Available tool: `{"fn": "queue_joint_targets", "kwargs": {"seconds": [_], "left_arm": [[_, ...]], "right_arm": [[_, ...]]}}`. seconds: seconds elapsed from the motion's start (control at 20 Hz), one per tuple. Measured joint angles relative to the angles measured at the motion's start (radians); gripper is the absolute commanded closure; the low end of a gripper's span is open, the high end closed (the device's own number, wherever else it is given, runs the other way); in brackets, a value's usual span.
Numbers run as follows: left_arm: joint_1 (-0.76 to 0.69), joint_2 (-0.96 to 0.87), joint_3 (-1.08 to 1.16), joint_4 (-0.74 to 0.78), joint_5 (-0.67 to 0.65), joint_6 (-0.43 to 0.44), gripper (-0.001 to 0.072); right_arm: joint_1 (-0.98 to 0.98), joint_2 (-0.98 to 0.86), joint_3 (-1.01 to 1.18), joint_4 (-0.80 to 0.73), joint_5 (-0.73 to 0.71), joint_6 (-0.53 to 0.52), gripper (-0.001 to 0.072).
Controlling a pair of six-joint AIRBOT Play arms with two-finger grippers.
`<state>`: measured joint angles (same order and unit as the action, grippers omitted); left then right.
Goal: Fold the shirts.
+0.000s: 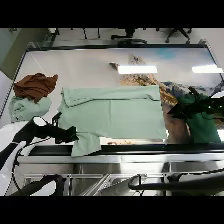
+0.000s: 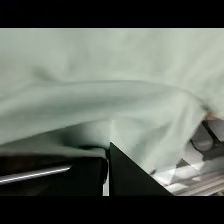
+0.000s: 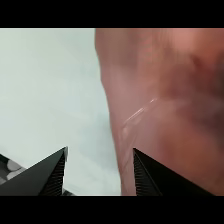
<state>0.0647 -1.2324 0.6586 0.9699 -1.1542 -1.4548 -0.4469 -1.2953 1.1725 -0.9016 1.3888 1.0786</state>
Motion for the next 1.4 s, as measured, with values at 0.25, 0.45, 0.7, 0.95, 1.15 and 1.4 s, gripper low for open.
{"fn": "queue_joint_targets", "kwargs": {"seconds": [0.25,0.45,0.7,0.95,1.15,1.4], "left_arm": [[-0.001,0.073,0.135,0.035,-0.072,0.016,0.0696],[-0.002,0.104,0.170,0.053,-0.105,0.034,0.0696],[-0.001,0.114,0.180,0.059,-0.138,0.058,0.0696],[-0.002,0.137,0.181,0.087,-0.179,0.068,0.0697],[-0.002,0.231,0.179,0.226,-0.252,0.016,0.0697],[-0.002,0.364,0.130,0.323,-0.274,-0.023,0.0697]], "right_arm": [[0.000,0.000,-0.116,-0.004,0.006,0.005,0.0259],[0.013,0.004,-0.234,0.007,0.048,-0.002,0.0349],[0.066,0.030,-0.321,-0.011,0.036,-0.019,0.0696],[0.080,0.158,-0.335,0.005,0.020,-0.022,0.0693],[0.066,0.297,-0.359,-0.151,0.028,0.111,0.0694],[0.061,0.427,-0.414,-0.225,0.030,0.209,0.0693]]}}
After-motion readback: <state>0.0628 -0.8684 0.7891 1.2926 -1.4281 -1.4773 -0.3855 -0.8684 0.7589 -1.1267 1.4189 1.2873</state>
